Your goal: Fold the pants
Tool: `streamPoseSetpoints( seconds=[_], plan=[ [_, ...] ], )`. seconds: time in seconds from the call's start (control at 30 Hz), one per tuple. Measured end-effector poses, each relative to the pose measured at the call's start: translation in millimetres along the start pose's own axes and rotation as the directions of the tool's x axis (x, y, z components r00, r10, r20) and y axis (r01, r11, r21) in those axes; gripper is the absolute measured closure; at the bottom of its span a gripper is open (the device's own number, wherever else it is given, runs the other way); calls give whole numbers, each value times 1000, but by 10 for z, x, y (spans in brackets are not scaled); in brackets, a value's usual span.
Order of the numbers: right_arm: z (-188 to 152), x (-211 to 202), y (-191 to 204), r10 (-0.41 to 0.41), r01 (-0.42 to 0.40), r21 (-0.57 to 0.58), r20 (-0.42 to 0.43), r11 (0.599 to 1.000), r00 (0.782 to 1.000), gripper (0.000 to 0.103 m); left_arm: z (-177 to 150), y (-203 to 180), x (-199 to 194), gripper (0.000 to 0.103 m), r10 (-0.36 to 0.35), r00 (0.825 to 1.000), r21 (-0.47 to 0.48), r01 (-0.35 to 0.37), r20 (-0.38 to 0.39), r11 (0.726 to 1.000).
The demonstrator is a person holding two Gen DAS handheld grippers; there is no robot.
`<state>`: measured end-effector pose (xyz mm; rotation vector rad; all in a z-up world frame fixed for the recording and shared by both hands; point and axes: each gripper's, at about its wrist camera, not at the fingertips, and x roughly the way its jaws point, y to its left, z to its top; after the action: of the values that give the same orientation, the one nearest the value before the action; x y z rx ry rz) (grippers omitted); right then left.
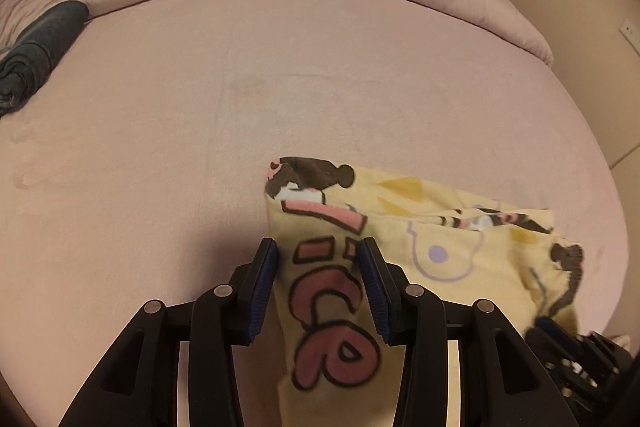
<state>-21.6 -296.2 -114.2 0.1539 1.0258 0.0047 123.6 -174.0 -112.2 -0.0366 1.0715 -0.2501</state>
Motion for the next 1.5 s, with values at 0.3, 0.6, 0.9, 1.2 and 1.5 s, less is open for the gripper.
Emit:
streamPoseSetpoints(
  seconds=[0.3, 0.6, 0.9, 1.2, 1.5],
  plan=[
    [-113, -143, -279, 64, -65, 116, 6, 991, 998, 98, 85, 40, -45, 54, -4, 1000, -33, 4, -16, 999],
    [169, -263, -388, 79, -92, 137, 95, 986, 992, 79, -279, -100, -436, 54, -36, 999, 84, 35, 11, 996],
    [259, -3, -385, 18, -24, 118, 52, 993, 999, 86, -426, 56, -139, 47, 8, 999, 2, -8, -53, 1000],
    [244, -159, -422, 6, -17, 135, 83, 991, 997, 77, -534, 97, -348, 44, 39, 999, 37, -39, -22, 999],
    [-152, -409, -300, -11, 8, 55, 57, 998, 998, 60, -725, 72, -473, 44, 52, 998, 51, -51, -27, 997]
  ],
)
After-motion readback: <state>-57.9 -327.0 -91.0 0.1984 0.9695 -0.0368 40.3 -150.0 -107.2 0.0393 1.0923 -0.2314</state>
